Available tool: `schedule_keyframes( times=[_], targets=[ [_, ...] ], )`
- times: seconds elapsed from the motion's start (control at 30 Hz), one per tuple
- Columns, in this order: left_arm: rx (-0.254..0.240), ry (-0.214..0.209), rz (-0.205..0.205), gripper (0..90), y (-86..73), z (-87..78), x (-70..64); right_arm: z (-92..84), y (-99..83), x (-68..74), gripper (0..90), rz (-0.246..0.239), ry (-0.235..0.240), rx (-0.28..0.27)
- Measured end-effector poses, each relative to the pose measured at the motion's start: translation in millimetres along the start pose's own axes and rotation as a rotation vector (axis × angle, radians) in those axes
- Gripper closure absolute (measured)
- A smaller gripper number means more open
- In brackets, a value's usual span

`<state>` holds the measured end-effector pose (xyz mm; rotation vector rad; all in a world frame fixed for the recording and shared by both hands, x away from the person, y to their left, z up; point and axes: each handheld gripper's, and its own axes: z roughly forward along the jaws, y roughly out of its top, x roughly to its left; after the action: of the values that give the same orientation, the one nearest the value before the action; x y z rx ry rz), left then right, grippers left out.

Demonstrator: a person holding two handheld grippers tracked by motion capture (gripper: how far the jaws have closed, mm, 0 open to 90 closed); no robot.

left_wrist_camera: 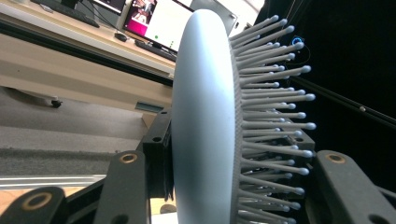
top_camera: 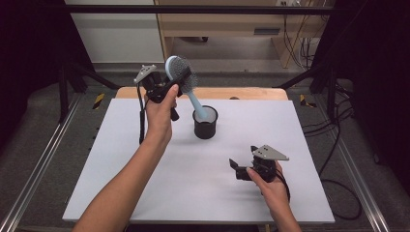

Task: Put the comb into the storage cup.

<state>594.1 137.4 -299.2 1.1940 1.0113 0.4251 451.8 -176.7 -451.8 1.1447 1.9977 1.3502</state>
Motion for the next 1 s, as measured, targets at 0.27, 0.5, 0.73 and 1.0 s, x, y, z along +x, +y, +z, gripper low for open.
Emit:
schedule_keyframes(
  times=[0.27, 0.5, 0.73, 1.0],
  targets=[
    [-0.016, 0.010, 0.030, 49.7, -0.1, 9.4, -0.4, -0.1, -0.3, -0.2, 5.1, 0.000, 0.002, 0.002],
    [-0.015, 0.029, 0.056, 49.7, -1.2, 11.9, -1.0, 0.9, -0.2, 1.2, 5.0, -0.005, 0.009, 0.004],
    [-0.012, 0.028, 0.053, 49.6, -4.8, 16.6, -0.9, 2.3, -0.2, 2.4, 4.9, -0.003, 0.011, 0.005],
    [0.002, 0.046, 0.084, 49.6, -12.9, 25.5, 1.1, 2.3, -0.4, 2.5, 4.8, -0.004, 0.012, 0.007]
  ],
)
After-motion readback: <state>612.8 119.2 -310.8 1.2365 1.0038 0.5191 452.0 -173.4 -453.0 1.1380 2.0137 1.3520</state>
